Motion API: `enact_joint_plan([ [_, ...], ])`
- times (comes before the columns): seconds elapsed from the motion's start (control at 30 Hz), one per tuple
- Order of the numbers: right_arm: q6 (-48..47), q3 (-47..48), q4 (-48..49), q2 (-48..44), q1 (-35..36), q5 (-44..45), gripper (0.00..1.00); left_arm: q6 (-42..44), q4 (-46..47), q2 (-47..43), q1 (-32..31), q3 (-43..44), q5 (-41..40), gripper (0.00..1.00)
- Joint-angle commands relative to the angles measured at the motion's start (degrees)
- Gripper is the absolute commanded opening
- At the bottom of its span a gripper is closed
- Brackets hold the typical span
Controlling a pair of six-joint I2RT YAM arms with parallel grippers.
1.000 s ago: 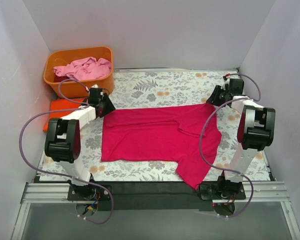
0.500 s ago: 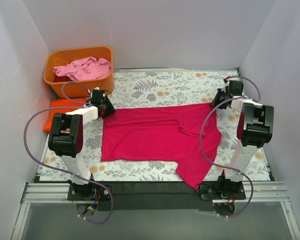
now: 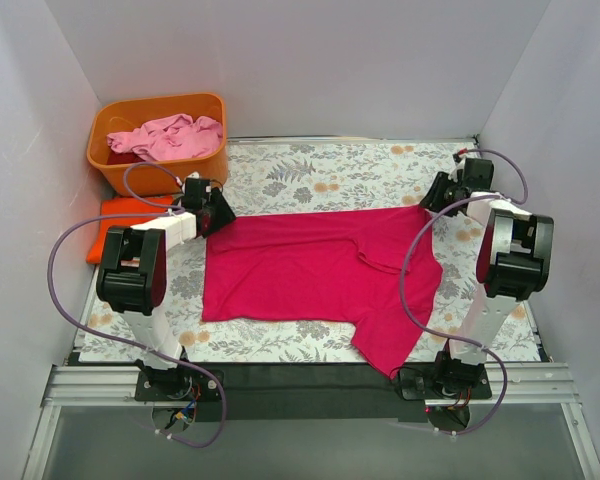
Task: Fold and stack the t-shirts
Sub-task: Fold the tshirt
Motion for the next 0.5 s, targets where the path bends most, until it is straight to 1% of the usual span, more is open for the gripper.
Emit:
enact_joint_plan([
  [0.0,-0.1,-0.8,0.9,-6.3,1.4,-1.3,0.40,1.8,-1.9,-3.2,-0.2,1.0,-0.7,0.55],
  [0.1,1.2,-2.8,0.9,-8.3,2.3,-1.6,0.44,1.3,-3.2,-6.5,-0.6,0.9,0.4,0.57],
  [0.23,3.3,-6.3,1.1,-9.9,3.5,-3.4,0.44,-0.5,-3.2,-10.5,-1.4,-2.0,0.5,0.57],
  [0.33,4.9,-9.0,1.4,-10.0,3.9,-3.9,0.44,-0.6,-3.3,-10.7,-1.9,-4.3,0.5,0.57],
  [0.47,5.8,-10.2,1.7,-9.2,3.9,-3.2,0.44,-0.8,-2.4,-9.2,-1.9,-6.2,0.7,0.56],
])
